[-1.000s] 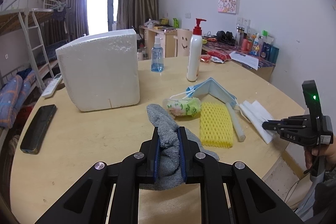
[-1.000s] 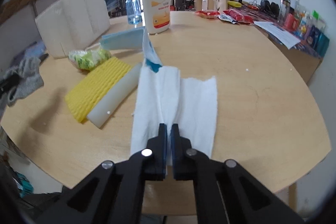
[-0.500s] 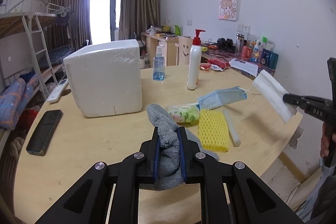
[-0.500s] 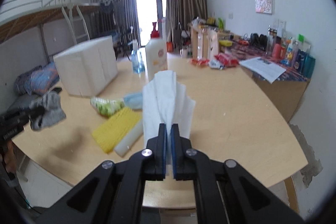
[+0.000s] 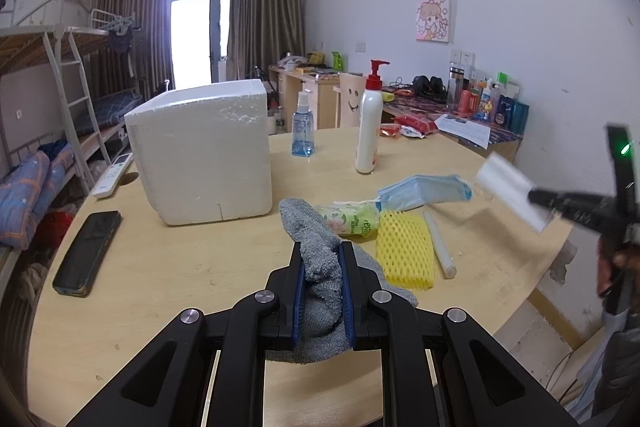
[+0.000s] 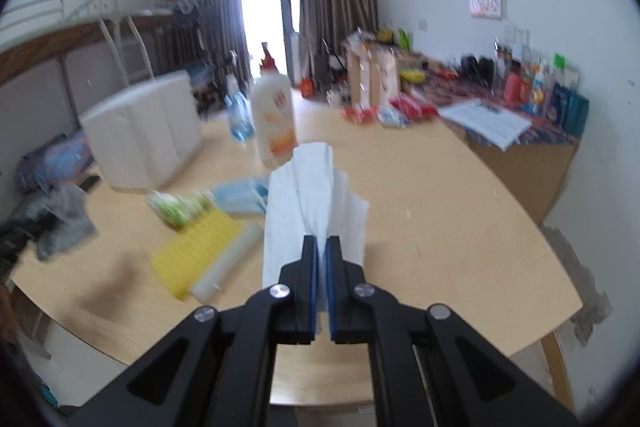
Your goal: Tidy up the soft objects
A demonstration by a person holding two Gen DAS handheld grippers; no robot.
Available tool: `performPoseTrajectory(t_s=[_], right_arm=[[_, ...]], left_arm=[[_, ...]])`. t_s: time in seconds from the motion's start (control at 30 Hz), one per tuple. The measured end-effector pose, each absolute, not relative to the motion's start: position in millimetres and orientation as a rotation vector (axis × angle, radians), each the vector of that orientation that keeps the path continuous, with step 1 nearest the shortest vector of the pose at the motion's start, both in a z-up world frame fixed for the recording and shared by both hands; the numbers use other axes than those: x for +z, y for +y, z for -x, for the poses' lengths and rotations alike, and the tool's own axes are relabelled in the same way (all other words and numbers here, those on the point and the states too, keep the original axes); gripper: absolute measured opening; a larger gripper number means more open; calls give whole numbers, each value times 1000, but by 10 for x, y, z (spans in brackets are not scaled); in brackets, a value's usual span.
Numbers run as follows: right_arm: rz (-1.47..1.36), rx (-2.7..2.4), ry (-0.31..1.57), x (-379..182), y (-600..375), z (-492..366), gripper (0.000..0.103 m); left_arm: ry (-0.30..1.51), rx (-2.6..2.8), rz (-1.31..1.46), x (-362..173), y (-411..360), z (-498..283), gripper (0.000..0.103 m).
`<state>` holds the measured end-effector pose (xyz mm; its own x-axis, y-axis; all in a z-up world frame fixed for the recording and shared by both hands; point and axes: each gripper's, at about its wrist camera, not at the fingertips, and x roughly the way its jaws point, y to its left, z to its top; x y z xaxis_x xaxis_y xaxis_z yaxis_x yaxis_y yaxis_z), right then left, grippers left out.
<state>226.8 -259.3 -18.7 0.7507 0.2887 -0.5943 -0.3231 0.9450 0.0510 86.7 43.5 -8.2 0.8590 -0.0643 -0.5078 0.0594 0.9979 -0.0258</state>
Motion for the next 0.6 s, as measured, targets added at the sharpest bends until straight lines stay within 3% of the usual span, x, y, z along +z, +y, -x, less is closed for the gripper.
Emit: performPoseTrajectory(t_s=[0.1, 0.17, 0.23, 0.3, 0.6], right_arm=[[58, 303, 702, -396, -2665, -2364, 11], [83, 241, 721, -465, -2721, -2385, 31], [84, 249, 697, -437, -2773, -2325, 64], [105, 278, 668, -400, -2766, -2264, 74], [189, 378, 764, -634, -2481, -2297, 74]], left_arm=[[541, -61, 8, -102, 440, -892, 16], [544, -60, 8, -112, 444, -906, 16], [549, -58, 7, -125, 444, -925, 16], [559, -56, 8, -151, 441, -960, 16], [584, -57, 6, -205, 435, -1037, 16]])
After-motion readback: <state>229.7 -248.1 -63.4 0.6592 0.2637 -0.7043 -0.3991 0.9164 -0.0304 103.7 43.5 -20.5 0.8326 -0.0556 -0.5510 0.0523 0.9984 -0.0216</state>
